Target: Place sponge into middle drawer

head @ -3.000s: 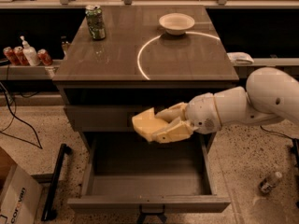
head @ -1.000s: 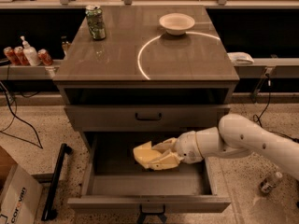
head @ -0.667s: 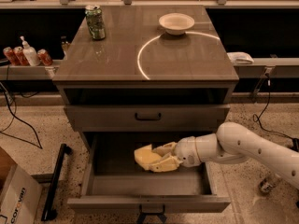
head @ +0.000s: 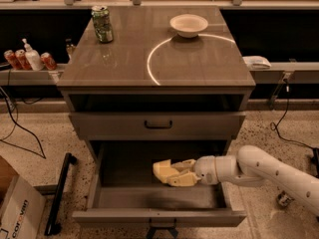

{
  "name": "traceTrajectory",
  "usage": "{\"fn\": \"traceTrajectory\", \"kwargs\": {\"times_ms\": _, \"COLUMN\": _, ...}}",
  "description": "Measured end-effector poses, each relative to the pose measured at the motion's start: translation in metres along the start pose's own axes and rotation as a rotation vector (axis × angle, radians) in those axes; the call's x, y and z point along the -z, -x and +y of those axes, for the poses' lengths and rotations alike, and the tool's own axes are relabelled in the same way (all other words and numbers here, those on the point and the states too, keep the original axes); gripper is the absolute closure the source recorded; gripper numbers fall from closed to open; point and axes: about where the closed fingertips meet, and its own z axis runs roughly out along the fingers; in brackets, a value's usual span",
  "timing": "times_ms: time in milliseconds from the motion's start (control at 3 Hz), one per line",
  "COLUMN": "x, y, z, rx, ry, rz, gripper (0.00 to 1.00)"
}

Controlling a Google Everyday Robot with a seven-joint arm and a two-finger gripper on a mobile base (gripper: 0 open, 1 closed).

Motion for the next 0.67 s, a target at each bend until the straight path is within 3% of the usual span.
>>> {"fn": "traceTrajectory", "kwargs": {"times_ms": 667, "x": 0.004, "y": -0.042, "z": -0.04, "rx": -0.098, "ry": -0.024, "rz": -0.038, "gripper": 0.58}}
